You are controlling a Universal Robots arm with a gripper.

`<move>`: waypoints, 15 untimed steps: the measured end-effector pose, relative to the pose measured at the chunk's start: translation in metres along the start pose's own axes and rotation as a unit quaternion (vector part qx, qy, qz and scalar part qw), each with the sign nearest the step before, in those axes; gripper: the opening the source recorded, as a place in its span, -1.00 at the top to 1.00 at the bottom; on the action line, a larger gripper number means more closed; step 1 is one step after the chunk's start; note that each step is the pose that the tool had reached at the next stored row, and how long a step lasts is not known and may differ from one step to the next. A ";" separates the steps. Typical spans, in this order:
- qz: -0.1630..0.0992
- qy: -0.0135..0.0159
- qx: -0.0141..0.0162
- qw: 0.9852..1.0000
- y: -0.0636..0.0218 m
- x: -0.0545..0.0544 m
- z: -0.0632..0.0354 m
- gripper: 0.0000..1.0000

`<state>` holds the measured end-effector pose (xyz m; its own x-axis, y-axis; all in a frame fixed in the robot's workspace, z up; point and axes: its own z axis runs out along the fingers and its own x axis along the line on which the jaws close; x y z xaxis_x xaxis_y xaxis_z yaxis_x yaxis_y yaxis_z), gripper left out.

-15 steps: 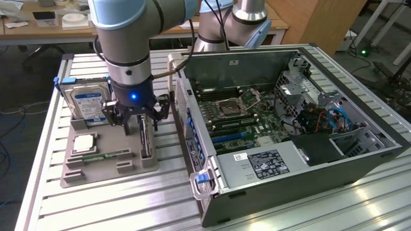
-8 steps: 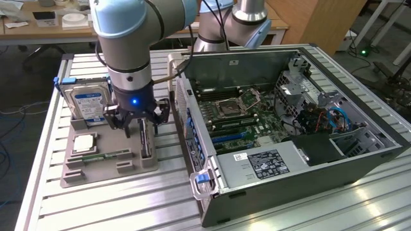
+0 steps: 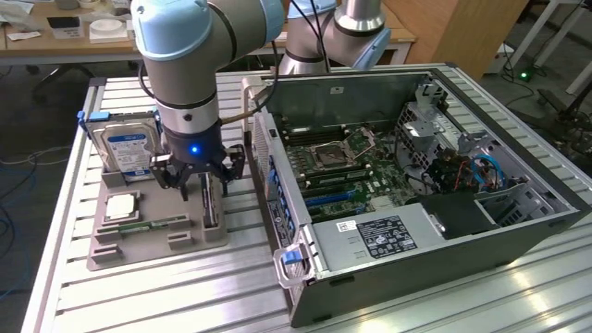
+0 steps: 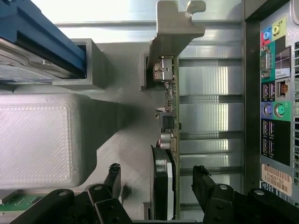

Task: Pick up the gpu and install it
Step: 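Pick up the gpu and move the gpu toward the slot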

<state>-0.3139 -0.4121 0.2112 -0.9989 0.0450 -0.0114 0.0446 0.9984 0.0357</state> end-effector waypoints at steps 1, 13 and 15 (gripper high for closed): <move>0.000 0.000 0.000 1.000 0.0000 0.000 0.0000 -0.44; 0.000 0.000 0.000 1.000 -0.0044 0.000 -0.0001 -0.29; 0.000 0.000 0.000 1.000 -0.0044 0.000 -0.0001 -0.05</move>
<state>-0.3138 -0.4165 0.2112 -0.9989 0.0451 -0.0115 0.0446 0.9984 0.0358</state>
